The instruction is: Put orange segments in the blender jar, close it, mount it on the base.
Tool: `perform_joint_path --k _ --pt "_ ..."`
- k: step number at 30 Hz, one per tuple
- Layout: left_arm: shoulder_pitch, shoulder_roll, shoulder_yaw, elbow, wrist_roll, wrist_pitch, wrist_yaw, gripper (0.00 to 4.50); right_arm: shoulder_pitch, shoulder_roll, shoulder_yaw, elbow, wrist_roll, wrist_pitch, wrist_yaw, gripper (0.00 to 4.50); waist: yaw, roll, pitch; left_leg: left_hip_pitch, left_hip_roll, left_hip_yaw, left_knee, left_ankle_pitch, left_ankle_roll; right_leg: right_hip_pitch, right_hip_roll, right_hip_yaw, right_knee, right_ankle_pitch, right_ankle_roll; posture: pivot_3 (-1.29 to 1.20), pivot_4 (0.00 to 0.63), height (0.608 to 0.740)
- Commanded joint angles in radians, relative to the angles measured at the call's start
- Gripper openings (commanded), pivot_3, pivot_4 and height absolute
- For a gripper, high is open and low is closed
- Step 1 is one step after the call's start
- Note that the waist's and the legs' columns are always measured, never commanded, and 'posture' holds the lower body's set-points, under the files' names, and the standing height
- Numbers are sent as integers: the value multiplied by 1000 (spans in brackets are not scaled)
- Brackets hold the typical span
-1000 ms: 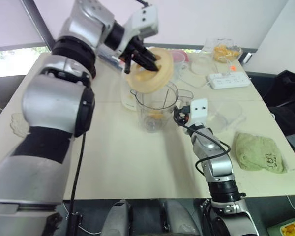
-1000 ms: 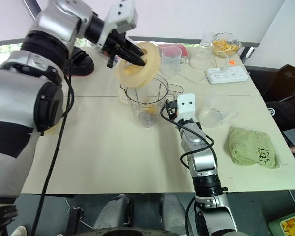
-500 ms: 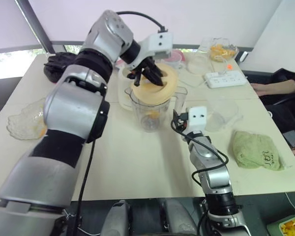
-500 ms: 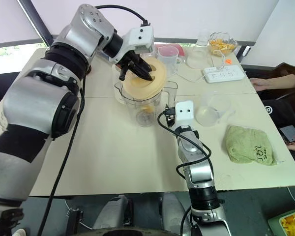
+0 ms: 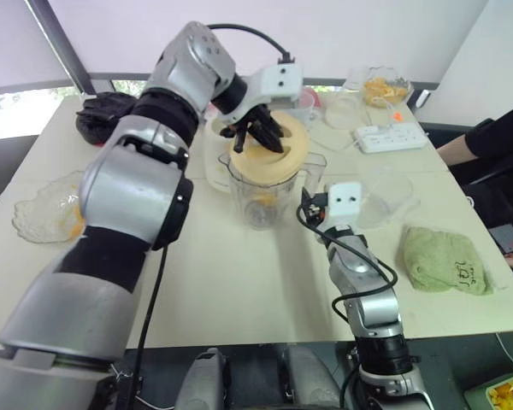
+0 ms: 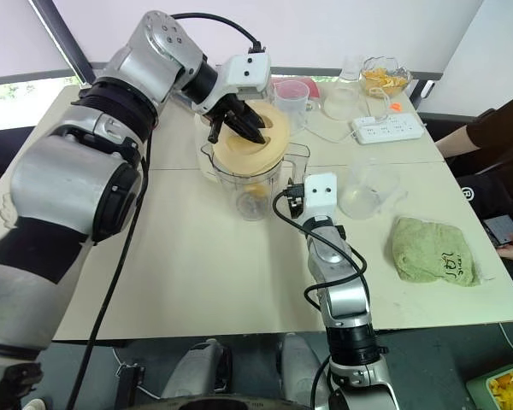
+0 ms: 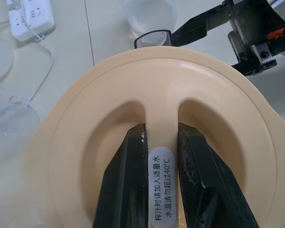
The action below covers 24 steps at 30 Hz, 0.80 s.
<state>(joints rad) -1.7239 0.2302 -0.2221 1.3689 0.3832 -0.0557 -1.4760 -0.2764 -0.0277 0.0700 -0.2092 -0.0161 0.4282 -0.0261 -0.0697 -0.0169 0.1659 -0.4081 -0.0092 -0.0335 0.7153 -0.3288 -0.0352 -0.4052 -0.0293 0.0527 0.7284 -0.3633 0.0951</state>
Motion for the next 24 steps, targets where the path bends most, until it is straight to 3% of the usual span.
perform_joint_path --k 1,12,15,17,24 --pt "2 0 -20 7 21 8 -7 275 -40 13 4 14 3 -31 10 2668 0 0 0 0 0 0 0 0 0 0 0 0 0 0 0 0 150 740" --pt "0 5 -12 5 11 9 -36 275 -119 3 -35 165 -10 -120 -10 2668 -1 0 0 0 0 0 0 1 -1 0 0 0 1 0 0 0 150 740" --pt "3 5 -12 4 11 10 -39 275 -134 1 -45 185 -15 -139 -15 1766 -1 0 0 0 0 0 0 1 -1 0 0 0 1 0 0 0 150 740" --pt "4 5 -12 4 11 11 -39 275 -142 1 -49 197 -17 -148 -18 855 0 1 0 0 0 0 0 1 -1 0 0 0 1 0 0 0 150 740" --pt "14 11 -40 7 40 15 -27 275 -161 9 -58 211 -4 -149 -19 877 0 1 0 0 -1 0 1 1 -2 0 0 0 2 0 0 0 150 740"
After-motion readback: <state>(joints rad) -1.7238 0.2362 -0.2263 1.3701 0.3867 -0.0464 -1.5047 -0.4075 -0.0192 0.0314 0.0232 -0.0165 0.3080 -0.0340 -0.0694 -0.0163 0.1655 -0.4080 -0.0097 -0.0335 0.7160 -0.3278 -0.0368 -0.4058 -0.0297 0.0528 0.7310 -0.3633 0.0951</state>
